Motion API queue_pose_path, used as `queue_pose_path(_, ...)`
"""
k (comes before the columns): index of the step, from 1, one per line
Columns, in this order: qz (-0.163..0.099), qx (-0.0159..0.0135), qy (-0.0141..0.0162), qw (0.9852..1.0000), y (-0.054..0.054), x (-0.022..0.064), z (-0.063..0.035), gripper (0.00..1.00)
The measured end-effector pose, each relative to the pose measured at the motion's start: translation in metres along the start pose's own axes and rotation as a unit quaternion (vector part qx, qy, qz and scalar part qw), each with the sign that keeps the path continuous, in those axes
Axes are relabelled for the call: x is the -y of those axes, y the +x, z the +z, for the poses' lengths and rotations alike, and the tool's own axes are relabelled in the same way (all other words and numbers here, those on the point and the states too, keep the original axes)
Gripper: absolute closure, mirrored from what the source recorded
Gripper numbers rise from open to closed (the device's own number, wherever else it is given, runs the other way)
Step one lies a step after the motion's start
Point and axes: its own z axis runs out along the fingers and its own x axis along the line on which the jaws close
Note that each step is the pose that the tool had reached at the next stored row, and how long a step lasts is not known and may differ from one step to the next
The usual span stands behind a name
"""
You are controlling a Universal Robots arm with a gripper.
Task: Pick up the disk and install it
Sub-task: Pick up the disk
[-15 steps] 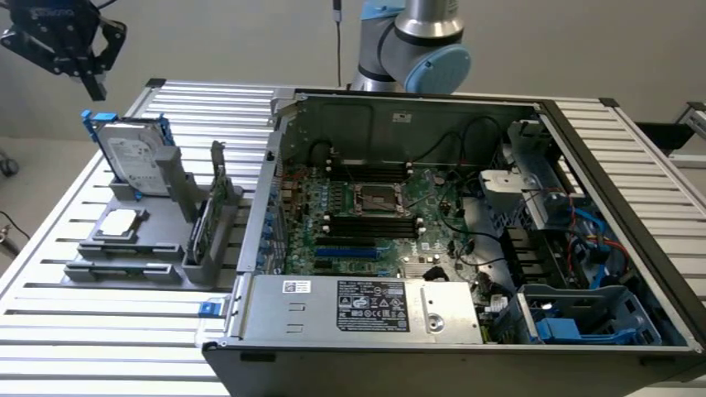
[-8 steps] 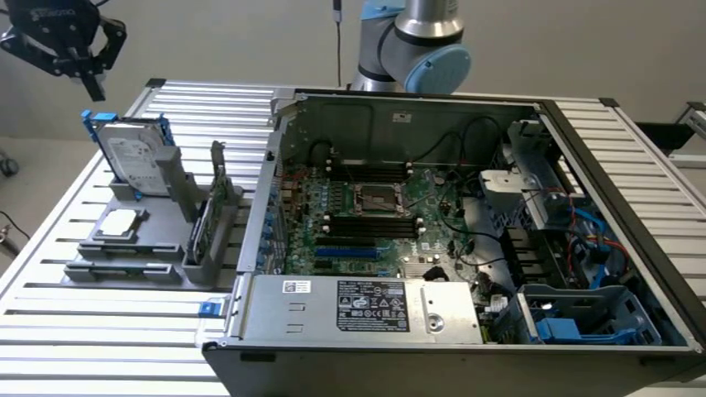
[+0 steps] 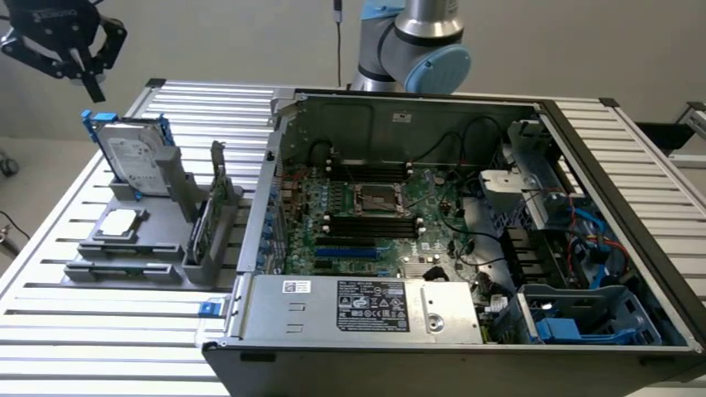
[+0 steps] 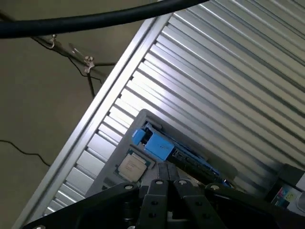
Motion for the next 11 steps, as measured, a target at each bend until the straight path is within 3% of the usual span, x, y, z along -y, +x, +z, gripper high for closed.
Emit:
queue_pose_path(6,-0.054,-0.0027,0.0006,0.9985,0.0,0.0,0.0008,0.89)
queue_pose_path(11,-0.1,-0.0048,0.0011,0.995,0.0,0.0001,0.0015,0.89)
